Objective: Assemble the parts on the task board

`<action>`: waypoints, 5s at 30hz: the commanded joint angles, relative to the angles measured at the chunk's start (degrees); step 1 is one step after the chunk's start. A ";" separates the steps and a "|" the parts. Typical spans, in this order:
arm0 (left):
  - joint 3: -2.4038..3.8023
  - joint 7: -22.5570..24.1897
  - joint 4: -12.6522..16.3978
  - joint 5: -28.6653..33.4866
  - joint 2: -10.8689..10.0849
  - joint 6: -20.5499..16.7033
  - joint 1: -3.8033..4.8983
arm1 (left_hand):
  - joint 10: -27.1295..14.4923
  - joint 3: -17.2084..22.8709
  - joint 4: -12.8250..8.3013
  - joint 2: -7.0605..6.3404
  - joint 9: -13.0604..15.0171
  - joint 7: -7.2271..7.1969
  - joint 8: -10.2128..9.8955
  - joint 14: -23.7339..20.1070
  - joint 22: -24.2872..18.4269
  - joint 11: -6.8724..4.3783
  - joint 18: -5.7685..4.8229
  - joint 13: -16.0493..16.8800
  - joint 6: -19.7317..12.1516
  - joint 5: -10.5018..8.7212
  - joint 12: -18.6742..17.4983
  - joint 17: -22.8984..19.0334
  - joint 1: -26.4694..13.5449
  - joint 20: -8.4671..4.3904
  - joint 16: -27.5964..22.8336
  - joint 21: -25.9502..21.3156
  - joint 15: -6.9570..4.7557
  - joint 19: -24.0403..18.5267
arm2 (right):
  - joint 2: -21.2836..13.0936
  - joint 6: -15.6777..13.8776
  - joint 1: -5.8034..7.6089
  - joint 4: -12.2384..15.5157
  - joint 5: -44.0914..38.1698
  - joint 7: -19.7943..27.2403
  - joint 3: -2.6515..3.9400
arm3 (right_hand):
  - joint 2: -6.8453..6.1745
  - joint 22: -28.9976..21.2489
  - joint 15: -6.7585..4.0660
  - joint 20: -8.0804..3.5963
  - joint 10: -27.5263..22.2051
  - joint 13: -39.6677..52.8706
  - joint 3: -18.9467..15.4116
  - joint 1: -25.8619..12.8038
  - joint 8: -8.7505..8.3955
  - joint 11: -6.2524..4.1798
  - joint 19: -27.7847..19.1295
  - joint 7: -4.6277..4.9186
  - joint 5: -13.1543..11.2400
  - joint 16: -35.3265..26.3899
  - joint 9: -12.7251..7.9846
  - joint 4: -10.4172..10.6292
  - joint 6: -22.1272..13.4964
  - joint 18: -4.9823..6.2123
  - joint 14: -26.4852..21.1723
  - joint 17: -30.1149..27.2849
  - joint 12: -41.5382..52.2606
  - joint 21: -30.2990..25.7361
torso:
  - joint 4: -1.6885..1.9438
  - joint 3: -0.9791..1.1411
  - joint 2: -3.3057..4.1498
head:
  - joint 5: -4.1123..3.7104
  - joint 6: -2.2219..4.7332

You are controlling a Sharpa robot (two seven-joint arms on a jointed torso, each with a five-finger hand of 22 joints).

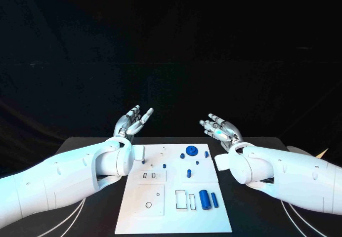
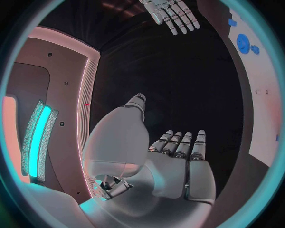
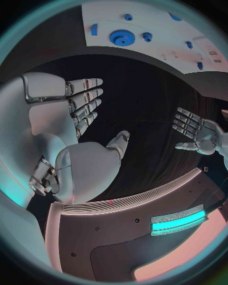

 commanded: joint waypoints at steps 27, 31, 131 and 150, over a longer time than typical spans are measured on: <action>0.14 -1.84 7.32 -3.68 -6.84 6.17 1.30 | 50.91 7.29 -0.14 -2.70 8.06 5.11 14.66 46.84 9.63 1.72 3.45 3.07 40.27 -0.04 9.53 12.72 14.35 -0.02 19.29 21.58 -2.27 38.20 | -0.14 13.91 6.22 -5.19 -50.07 -15.03 -0.99 | -5.52 6.42 -8.14 -2.56 47.77 2.32 4.47 9.26 13.78 -6.05 36.01 5.51 -2.00 14.59 9.38 -6.87 40.33 6.60 44.91 7.71 7.14 15.39 | 1.63 -0.91 5.23 | -1.39 -0.51; 0.27 -2.39 9.09 -3.96 -7.90 6.79 1.63 | 53.32 7.88 0.12 -3.24 8.04 4.76 14.70 49.19 10.23 1.07 3.52 3.31 40.58 -0.02 10.14 13.73 14.53 -0.72 20.80 23.01 -3.11 39.88 | 0.07 15.44 7.02 -5.27 -57.85 -18.44 -0.96 | -6.55 7.51 -9.89 -4.23 51.17 2.78 4.16 9.43 14.74 -7.33 39.60 4.57 -0.47 17.44 9.82 -6.97 41.79 6.66 49.81 9.88 7.52 17.75 | 1.96 -1.12 6.10 | -1.73 -0.68; 0.70 -4.48 19.29 -2.23 -14.14 14.47 4.30 | 54.00 10.96 0.36 -3.78 7.83 5.14 14.42 50.44 12.52 1.18 3.42 2.97 40.54 -0.09 7.89 17.10 13.23 -3.37 23.53 28.09 -3.58 43.79 | 11.46 5.12 8.99 -11.06 -89.53 -26.97 -0.48 | -6.79 63.36 -15.09 -10.48 56.72 8.32 9.56 14.07 18.66 -11.02 62.97 1.04 -2.58 79.43 15.60 -4.20 46.91 1.15 71.15 69.05 3.60 71.35 | 5.13 -2.58 13.75 | -3.54 1.77; 0.70 -4.52 19.39 -2.25 -14.16 14.76 4.67 | 53.99 10.99 0.38 -3.79 7.82 5.16 14.40 50.41 12.54 1.19 3.40 2.97 40.51 -0.10 7.86 17.13 13.17 -3.39 23.54 28.13 -3.57 43.79 | 15.74 5.66 8.05 -16.60 -88.65 -25.39 -0.48 | -6.74 64.10 -15.04 -10.41 56.68 8.33 9.69 13.92 18.64 -10.97 63.28 1.08 -2.34 79.58 15.79 -4.22 46.73 1.02 71.18 69.27 3.47 71.84 | 5.27 -2.68 14.16 | -3.31 1.63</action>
